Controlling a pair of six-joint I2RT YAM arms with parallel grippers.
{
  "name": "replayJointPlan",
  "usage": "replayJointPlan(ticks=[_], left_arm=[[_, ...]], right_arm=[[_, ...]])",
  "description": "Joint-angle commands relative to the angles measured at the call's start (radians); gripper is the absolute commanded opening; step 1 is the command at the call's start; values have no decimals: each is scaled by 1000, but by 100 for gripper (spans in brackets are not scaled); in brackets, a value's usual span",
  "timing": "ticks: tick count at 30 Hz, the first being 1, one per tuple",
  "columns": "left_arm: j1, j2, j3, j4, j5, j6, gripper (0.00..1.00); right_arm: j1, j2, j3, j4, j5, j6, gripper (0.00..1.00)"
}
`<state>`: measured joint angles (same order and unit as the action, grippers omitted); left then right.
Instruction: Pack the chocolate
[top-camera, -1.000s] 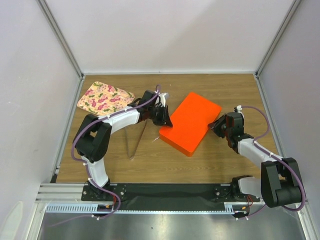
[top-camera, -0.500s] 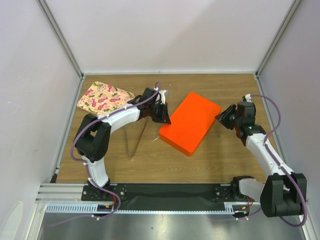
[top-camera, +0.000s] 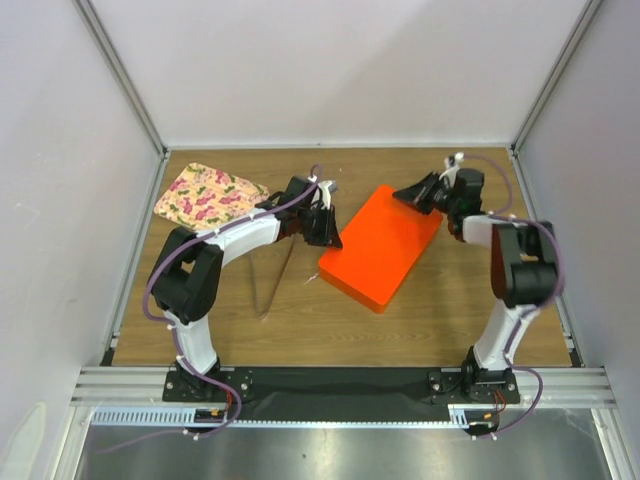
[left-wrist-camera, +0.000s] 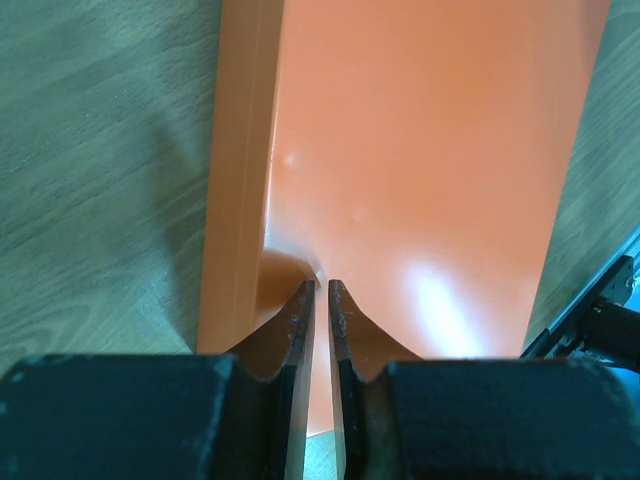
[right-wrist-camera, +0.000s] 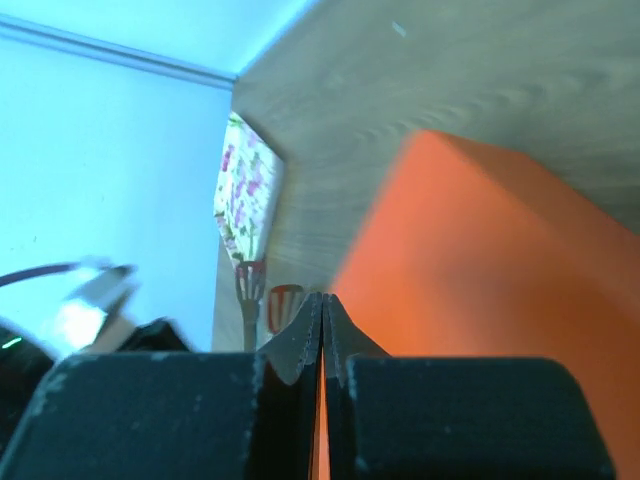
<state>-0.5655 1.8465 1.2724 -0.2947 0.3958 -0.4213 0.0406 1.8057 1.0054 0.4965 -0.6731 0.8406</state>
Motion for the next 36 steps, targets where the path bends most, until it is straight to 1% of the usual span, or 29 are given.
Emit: replayJointPlan(ticks=[1,4,6,8,10,11,13,14,16,17,18,19,20,21,22,23,24,25,26,27,28,29,32,36], left_arm=[[-1,16,-37,17,-28,-4,16],[-2,30,-42,19,-26,-4,15],[-2,25,-41,12,-29,-4,15],[-2,23,-22,2,-38,-7,15],[-1,16,13,-21,-43,-7,15],[-2,11,31,-32,-44,-4,15],[-1,-6,108,-86,-52,12,15],[-1,-16,137,-124,-66,18,16],[-1,-59,227,-161,-81,35,20],[-1,-78,254,-193,-95,39,21],[-1,-104,277,-204,-98,44,23],[1,-157,303,-208,-100,53,26],[1,-194,306,-210,-107,58,29],[0,-231,301,-202,-124,59,39],[1,-268,280,-193,-138,64,44],[0,-358,260,-182,-152,64,51],[-1,-398,237,-161,-179,65,70],[-1,-447,188,-152,-195,70,79],[-1,-527,164,-143,-207,75,99],[-1,-570,138,-129,-219,79,100],[-1,-604,87,-124,-221,84,100],[-1,-669,59,-112,-225,85,100],[1,-752,-40,-106,-247,85,100],[-1,-912,-175,-89,-268,78,100]], right_arm=[[-19,217,44,188,-131,80,0],[-30,282,38,220,-151,83,0],[-31,258,53,128,-120,26,0],[-28,210,82,-28,-88,-70,0],[-30,186,116,-58,-89,-83,0],[-30,152,131,-99,-91,-90,0],[-21,104,182,-174,-66,-126,0],[1,36,202,-288,-19,-183,0],[30,-40,245,-422,51,-234,3],[59,-80,274,-556,126,-260,9],[74,-164,283,-611,163,-293,13],[90,-208,286,-660,200,-308,19],[105,-254,277,-740,237,-320,36],[145,-360,268,-777,316,-362,45],[166,-408,256,-806,360,-386,62],[192,-463,240,-861,404,-405,88],[217,-511,210,-886,471,-422,99],[219,-602,187,-918,484,-435,100],[214,-646,168,-943,491,-437,100],[216,-687,139,-966,533,-439,100],[217,-763,130,-989,553,-445,100],[217,-796,119,-1037,584,-445,100],[219,-922,76,-1099,609,-448,100],[217,-1008,53,-1171,638,-445,100]])
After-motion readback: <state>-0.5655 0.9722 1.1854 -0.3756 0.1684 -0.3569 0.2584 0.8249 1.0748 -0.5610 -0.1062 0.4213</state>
